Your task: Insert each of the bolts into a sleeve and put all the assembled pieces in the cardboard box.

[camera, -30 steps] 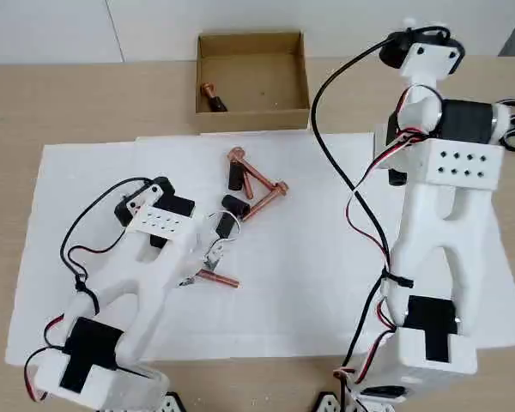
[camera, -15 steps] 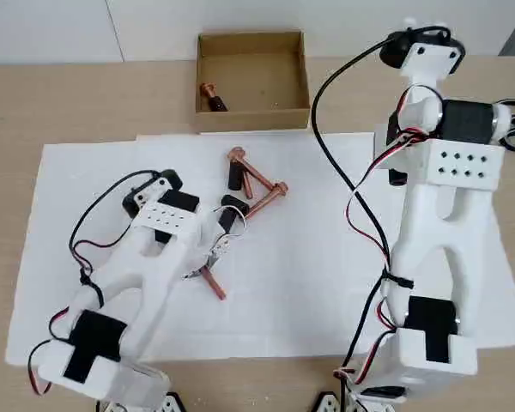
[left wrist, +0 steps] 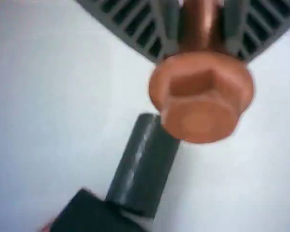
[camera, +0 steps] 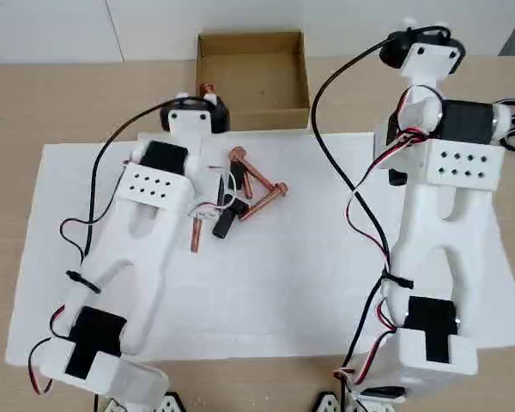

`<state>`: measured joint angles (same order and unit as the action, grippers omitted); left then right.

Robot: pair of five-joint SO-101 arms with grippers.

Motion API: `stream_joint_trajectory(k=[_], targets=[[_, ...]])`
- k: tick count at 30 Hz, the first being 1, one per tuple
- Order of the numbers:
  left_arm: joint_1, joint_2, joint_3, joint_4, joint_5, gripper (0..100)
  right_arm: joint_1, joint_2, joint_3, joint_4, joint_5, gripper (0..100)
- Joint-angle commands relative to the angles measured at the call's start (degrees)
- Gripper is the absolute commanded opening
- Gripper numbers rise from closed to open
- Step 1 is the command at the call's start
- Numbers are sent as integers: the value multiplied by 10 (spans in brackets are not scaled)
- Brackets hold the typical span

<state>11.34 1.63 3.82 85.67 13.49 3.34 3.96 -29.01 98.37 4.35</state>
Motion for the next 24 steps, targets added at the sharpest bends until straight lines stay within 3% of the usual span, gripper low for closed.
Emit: stream_joint_trajectory(k=[1,7,13,18,24], targets=[[-32,-6,-62,-18,-84,6,-36,-17,-3,5,-6,4],[-57,-11,-114,-23,-107,6,-106,-47,-3,5,-6,4],[-55,-11,-145,-25,-108,6,-120,-210,5,3,-5,5],[-57,-11,-149,-27,-105,6,-120,-345,80,-25,-2,5],[-48,-18,-153,-61,-105,6,-118,-466,227,-76,59,4]])
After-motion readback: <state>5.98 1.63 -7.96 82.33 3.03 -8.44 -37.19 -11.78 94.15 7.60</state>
